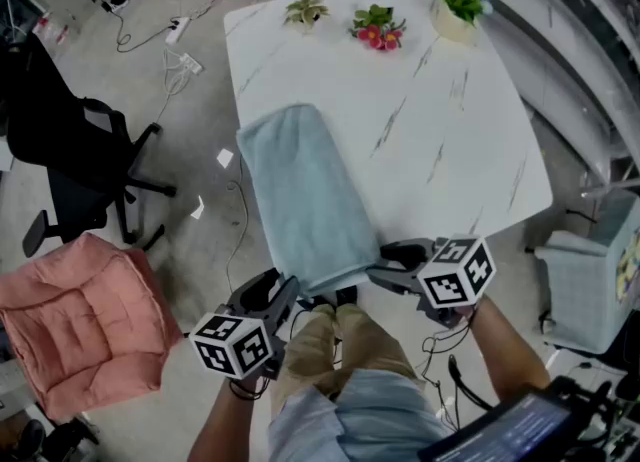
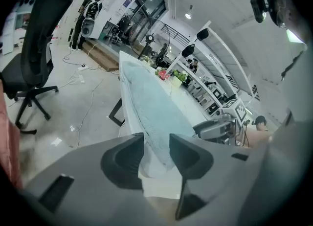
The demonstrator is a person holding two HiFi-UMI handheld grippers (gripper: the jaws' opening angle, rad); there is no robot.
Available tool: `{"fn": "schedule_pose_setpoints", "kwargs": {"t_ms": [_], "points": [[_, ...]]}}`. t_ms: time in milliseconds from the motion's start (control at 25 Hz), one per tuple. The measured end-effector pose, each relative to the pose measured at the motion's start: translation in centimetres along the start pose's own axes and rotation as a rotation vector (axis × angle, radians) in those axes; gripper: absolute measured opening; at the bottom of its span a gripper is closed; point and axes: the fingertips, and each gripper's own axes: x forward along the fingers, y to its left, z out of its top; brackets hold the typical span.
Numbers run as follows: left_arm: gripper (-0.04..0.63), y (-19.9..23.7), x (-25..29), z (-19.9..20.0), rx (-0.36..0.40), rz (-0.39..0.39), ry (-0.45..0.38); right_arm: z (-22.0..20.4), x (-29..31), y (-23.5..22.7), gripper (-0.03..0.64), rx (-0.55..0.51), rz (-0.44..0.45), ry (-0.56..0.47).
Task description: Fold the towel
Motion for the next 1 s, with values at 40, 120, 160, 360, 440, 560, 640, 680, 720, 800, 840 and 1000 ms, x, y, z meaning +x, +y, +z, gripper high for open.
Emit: {"fn": "schedule_pose_setpoints", "kwargs": {"t_ms": [40, 120, 160, 360, 440, 560, 640, 680, 720, 800, 840, 1000], "points": [[0.167, 0.0, -0.1, 0.2, 0.006, 0.006, -0.003, -0.2, 0.1, 0.1, 0.213, 0.014, 0.003, -0.008], [0.166, -0.1, -0.4, 0.9, 0.02, 0.015, -0.01, -0.5, 0.3, 0.2, 0.216, 0.038, 0.009, -0.025], [0.166, -0.3, -0.5, 1.2, 0.028, 0.019, -0.014, -0.5, 0.4, 0.2, 0.222, 0.051, 0.01, -0.036], [0.166, -1.3, -0.5, 2.2, 0.059, 0.026, -0.024, -0.6, -0.1, -0.4, 0.227, 0.1, -0.028, -0.079], [0.166, -1.7, -0.4, 2.4, 0.062, 0.022, -0.034, -0.6, -0.4, -0.4, 0.227, 0.05, -0.041, -0.063], [0.164, -1.8, -0.1, 2.4, 0.044, 0.011, -0.056, -0.2, -1.1, -0.5, 0.227, -0.03, -0.054, -0.034], [0.164, -1.9, 0.0, 2.3, 0.028, 0.002, -0.071, 0.1, -1.3, -0.7, 0.227, -0.002, -0.045, -0.027], [0.163, -2.0, 0.0, 2.2, 0.02, -0.002, -0.077, 0.2, -1.4, -0.8, 0.227, 0.024, -0.041, -0.024], [0.163, -2.1, 0.0, 2.1, 0.014, -0.006, -0.081, 0.2, -1.4, -1.0, 0.227, 0.051, -0.04, -0.022], [0.163, -2.1, 0.1, 1.9, 0.008, -0.013, -0.08, -0.2, -1.1, -1.3, 0.229, 0.093, -0.04, -0.012], [0.161, -2.1, 0.1, 1.7, 0.006, -0.016, -0.077, -0.6, -0.8, -1.3, 0.229, 0.106, -0.04, -0.004], [0.16, -1.5, 0.4, 1.5, 0.006, -0.024, -0.063, -1.1, 0.3, -0.8, 0.236, 0.144, -0.025, -0.011]]}}
